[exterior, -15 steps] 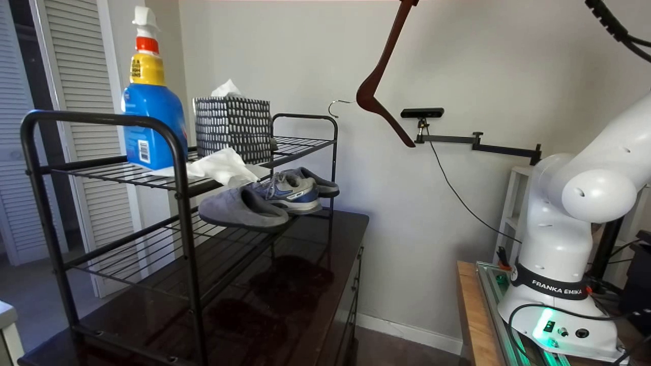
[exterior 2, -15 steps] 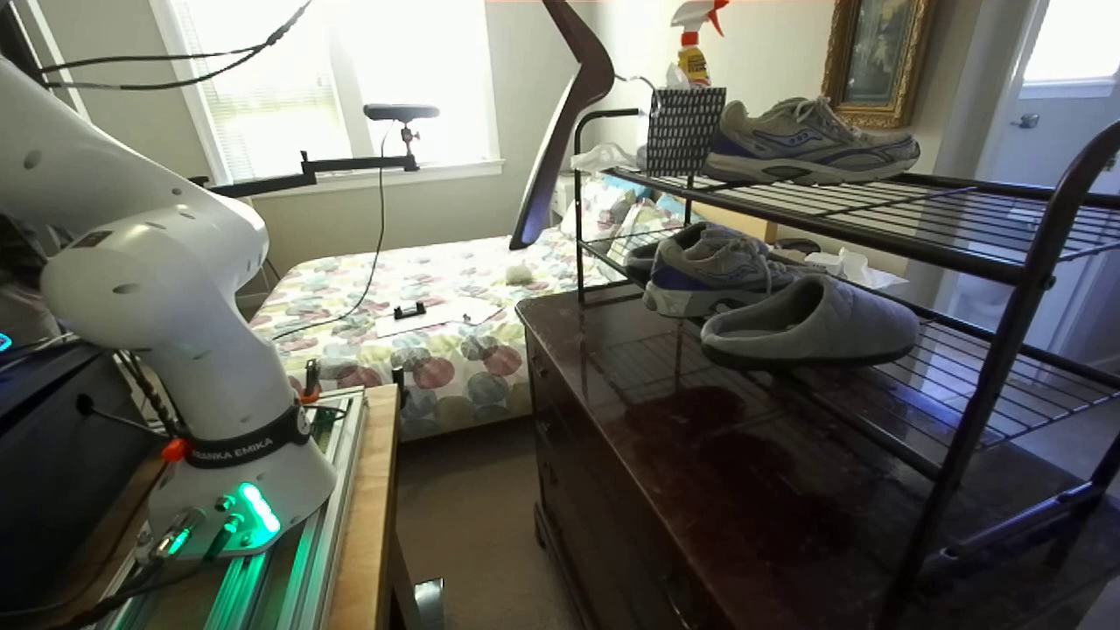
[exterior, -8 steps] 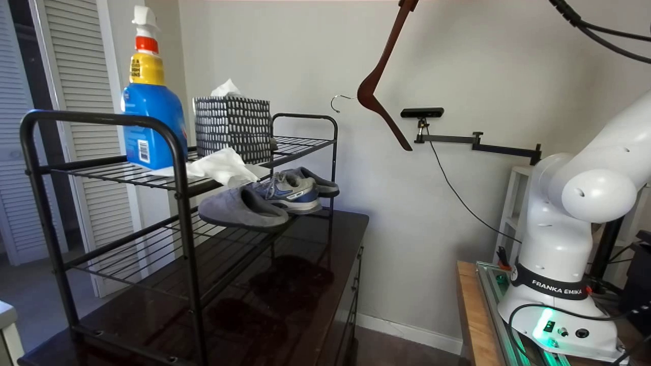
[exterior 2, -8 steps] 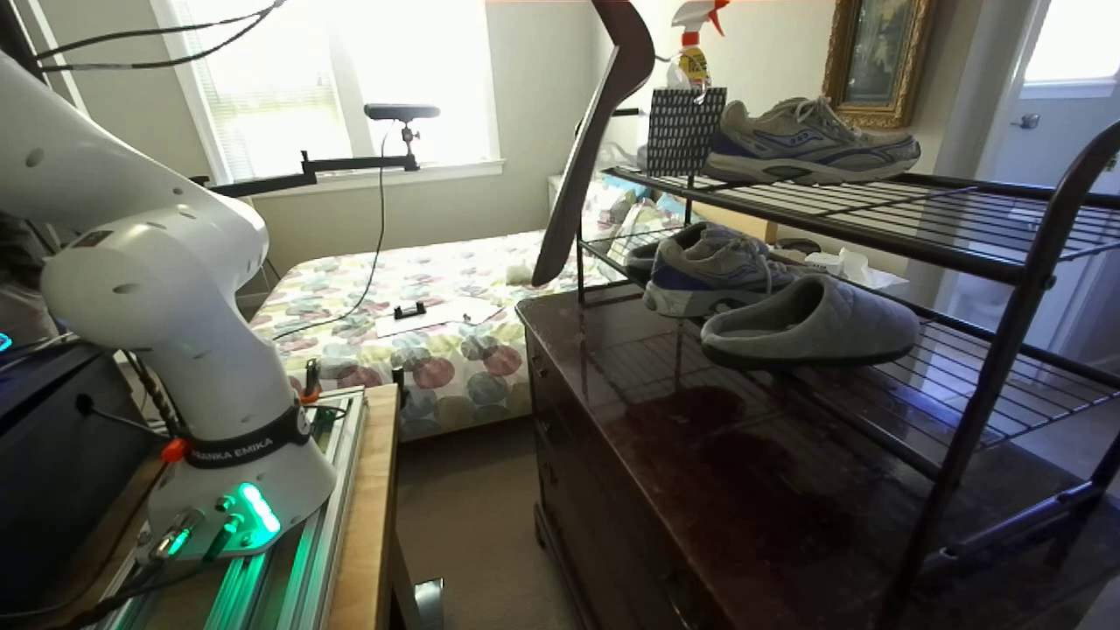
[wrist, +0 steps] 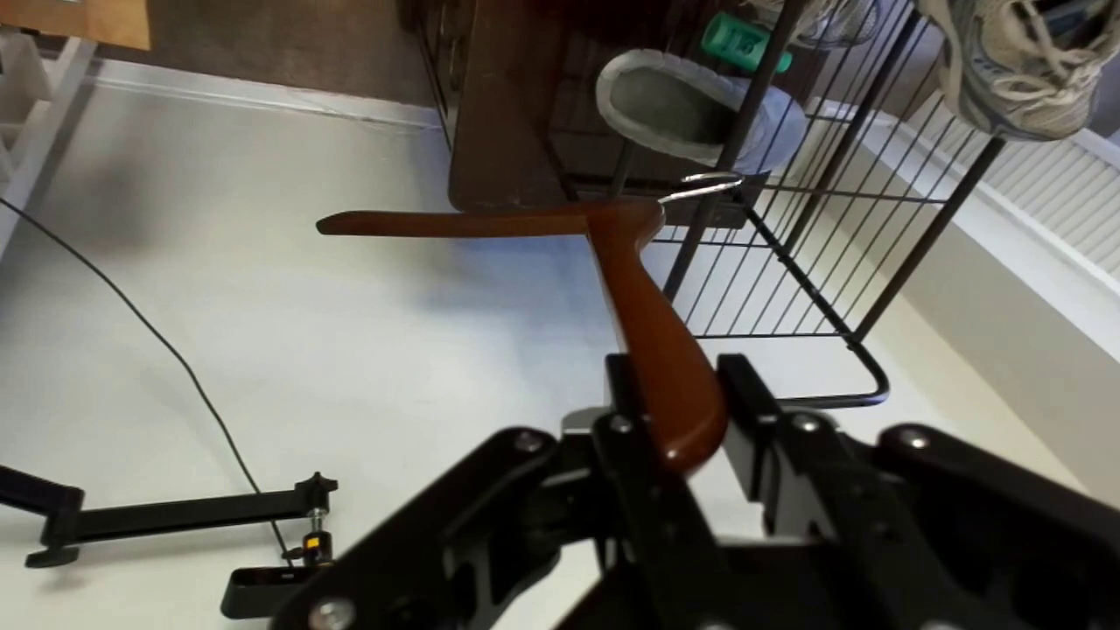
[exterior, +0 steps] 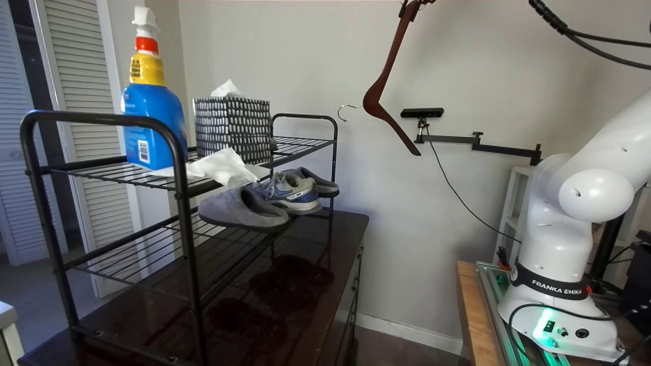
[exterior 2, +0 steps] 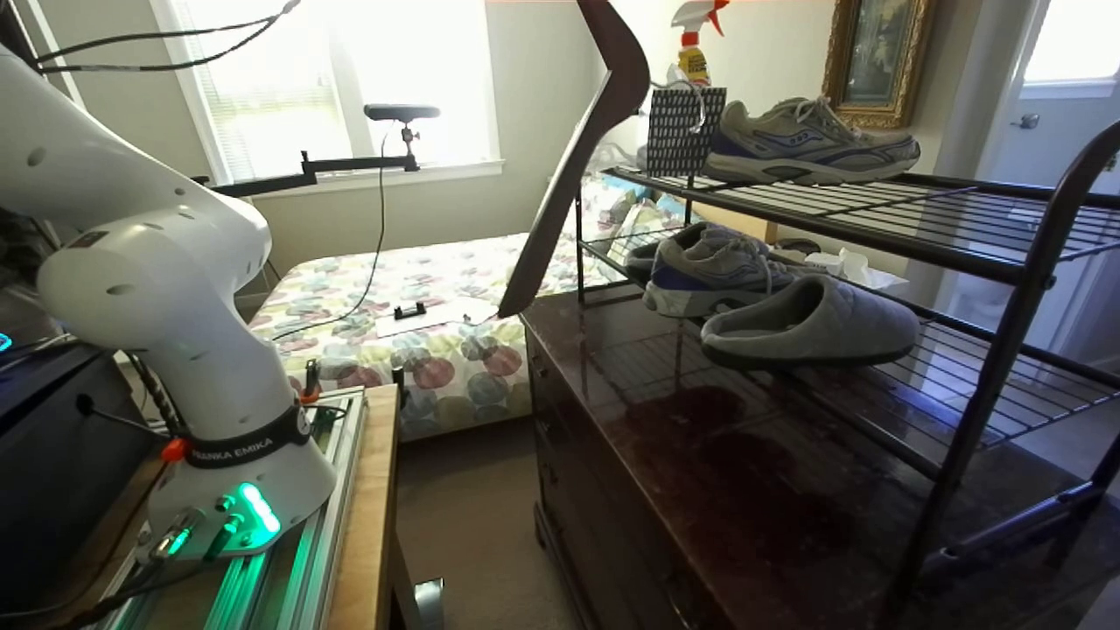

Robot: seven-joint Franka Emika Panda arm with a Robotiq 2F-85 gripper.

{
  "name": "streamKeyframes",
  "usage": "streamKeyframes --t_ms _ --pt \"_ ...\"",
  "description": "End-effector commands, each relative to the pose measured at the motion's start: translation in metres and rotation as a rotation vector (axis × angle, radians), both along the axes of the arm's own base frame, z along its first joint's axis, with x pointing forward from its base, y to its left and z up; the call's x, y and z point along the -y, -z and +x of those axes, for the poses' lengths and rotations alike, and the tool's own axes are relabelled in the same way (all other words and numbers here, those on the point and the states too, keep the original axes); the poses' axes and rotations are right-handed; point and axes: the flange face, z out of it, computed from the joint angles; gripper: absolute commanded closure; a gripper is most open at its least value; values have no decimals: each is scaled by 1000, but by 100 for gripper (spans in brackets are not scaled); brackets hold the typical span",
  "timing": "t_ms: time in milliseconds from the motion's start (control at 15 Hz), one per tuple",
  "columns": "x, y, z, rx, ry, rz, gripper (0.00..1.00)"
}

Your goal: Put the brown hanger on the right side of the shoe rack.

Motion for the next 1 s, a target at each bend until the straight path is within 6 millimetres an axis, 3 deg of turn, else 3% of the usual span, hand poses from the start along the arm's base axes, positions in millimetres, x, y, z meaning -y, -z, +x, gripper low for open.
streamKeyframes --t_ms 0,533,933 --pt "36 15 21 -39 114 35 93" --pt "92 24 65 -48 233 145 93" --pt "102 7 91 22 238 204 93"
